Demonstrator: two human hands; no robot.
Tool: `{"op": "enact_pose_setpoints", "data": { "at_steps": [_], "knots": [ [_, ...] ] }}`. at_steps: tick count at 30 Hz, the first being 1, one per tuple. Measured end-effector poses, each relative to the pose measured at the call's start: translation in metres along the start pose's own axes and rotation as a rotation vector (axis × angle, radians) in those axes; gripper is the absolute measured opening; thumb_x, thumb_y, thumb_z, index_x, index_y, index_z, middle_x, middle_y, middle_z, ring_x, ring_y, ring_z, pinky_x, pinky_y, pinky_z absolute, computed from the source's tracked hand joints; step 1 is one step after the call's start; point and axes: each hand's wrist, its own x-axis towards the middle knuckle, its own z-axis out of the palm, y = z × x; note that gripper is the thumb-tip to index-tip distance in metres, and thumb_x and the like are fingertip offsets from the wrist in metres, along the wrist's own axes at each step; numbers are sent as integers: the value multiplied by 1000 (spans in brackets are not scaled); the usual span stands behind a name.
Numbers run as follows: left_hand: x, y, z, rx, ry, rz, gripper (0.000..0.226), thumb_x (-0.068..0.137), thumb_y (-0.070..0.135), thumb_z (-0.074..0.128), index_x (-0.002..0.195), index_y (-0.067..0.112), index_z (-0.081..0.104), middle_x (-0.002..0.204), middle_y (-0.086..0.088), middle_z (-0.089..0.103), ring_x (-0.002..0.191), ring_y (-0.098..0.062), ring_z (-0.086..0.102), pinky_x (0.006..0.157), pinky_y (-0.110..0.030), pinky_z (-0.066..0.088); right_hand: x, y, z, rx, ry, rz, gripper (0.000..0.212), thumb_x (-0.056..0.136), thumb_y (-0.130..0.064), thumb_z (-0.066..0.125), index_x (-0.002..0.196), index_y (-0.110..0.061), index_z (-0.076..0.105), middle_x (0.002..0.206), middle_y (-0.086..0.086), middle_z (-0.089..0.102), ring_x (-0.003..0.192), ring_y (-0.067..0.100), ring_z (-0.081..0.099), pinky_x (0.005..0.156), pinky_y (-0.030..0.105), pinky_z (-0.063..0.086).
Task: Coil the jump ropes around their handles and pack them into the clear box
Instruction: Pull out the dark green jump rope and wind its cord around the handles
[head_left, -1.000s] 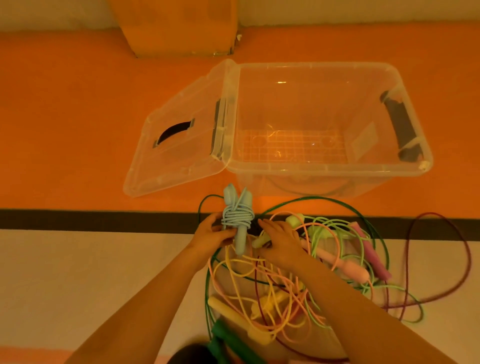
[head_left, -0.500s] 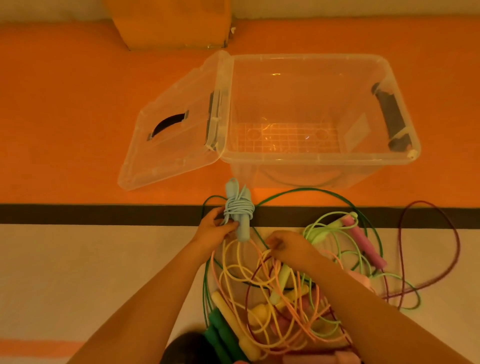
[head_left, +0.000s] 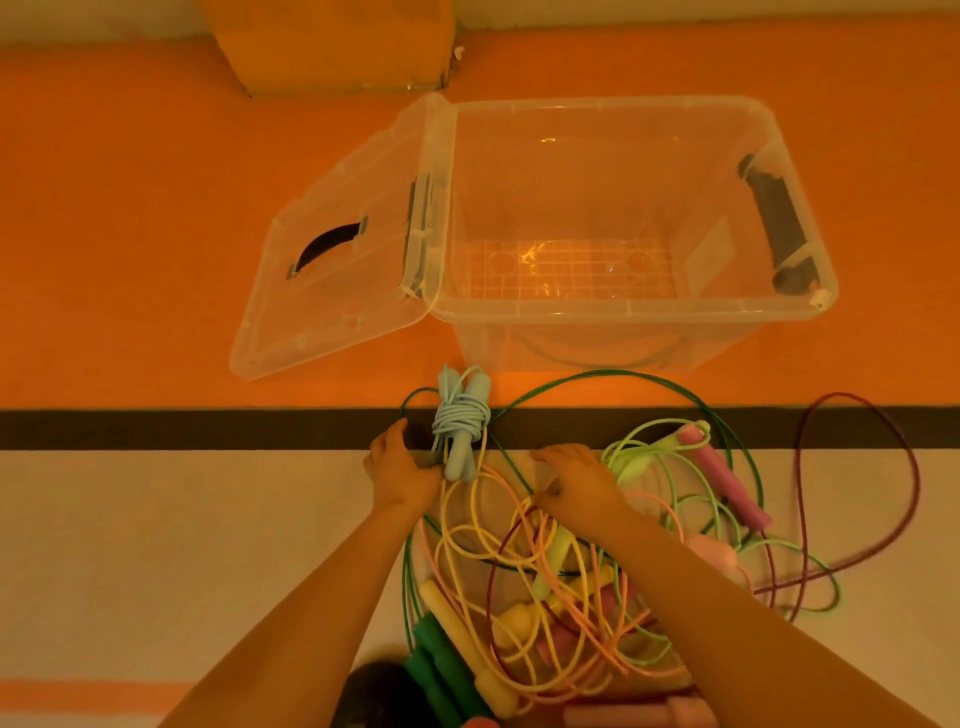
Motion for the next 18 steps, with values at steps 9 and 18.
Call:
{"op": "enact_pose_setpoints", "data": {
  "at_steps": [9,18],
  "knots": [
    [-9,19,8,-499,-152,-327,61,72,1,76,121,4,39,83,-11,53,75,-25,56,68,-36,55,-1,-20,1,126,-101,77,51,95,-30,46,143,-18,33,133,0,56,128,22,43,110,36,23],
    [-12,13,-2,-472,-302,-395,10,84,3,66,84,1,57,71,-15,55,53,-18,49,40,-18,38,1,-26,2,87,-267,143,33,95,-40,42,124,-31,56,130,3,56,129,26,40,111,40,21]
  ]
}}
